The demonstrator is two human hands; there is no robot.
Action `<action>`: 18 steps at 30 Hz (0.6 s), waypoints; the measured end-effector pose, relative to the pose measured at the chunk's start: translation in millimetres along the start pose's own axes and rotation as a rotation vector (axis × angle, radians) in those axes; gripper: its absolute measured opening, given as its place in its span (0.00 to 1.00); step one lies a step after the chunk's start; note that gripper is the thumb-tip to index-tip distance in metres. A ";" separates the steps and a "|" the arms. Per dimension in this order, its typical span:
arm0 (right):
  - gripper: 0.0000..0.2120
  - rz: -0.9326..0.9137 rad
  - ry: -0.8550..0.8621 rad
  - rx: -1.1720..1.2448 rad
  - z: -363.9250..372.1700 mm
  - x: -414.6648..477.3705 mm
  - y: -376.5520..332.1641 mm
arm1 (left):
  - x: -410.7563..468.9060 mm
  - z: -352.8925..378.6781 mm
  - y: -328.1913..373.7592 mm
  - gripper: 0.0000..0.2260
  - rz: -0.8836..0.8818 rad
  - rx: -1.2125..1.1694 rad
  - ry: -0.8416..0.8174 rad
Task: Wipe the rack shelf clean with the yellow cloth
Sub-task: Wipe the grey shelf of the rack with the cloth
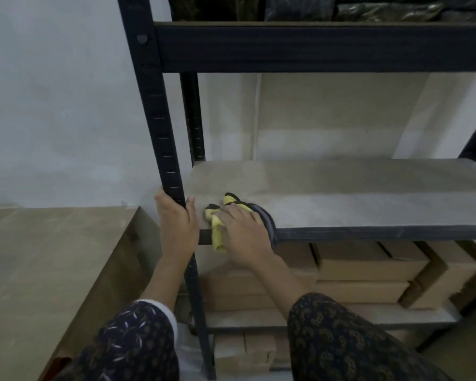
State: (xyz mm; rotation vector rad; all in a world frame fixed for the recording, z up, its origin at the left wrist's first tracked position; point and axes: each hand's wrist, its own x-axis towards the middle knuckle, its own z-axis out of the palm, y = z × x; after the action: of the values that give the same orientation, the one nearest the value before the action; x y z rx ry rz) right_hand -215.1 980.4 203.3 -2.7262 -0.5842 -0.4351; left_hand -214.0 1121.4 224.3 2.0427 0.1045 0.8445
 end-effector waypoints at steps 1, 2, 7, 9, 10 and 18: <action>0.19 0.025 0.014 -0.005 -2.2 -5.3 7.5 | -6.4 2.3 3.6 0.21 -0.027 0.025 0.057; 0.20 0.063 0.029 -0.014 -6.4 -11.5 14.9 | -15.0 4.2 7.3 0.23 -0.017 0.076 0.133; 0.26 0.294 0.160 -0.067 -30.2 -46.6 64.8 | -63.6 22.5 23.0 0.18 0.323 0.220 0.130; 0.22 0.385 0.182 -0.101 -40.9 -59.5 89.4 | -71.4 34.7 25.8 0.14 0.363 0.249 -0.008; 0.22 0.427 0.198 -0.134 -46.5 -67.2 101.4 | -72.7 39.7 25.4 0.13 0.365 0.251 -0.058; 0.15 0.782 0.140 -0.210 -98.3 -55.5 129.3 | -68.0 49.5 6.4 0.13 0.414 0.322 -0.196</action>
State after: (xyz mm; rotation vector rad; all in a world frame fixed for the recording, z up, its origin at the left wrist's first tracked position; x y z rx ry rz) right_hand -228.9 813.6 241.1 -2.7987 0.5879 -0.4814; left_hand -237.7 1056.9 175.4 2.4875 -0.3212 0.9144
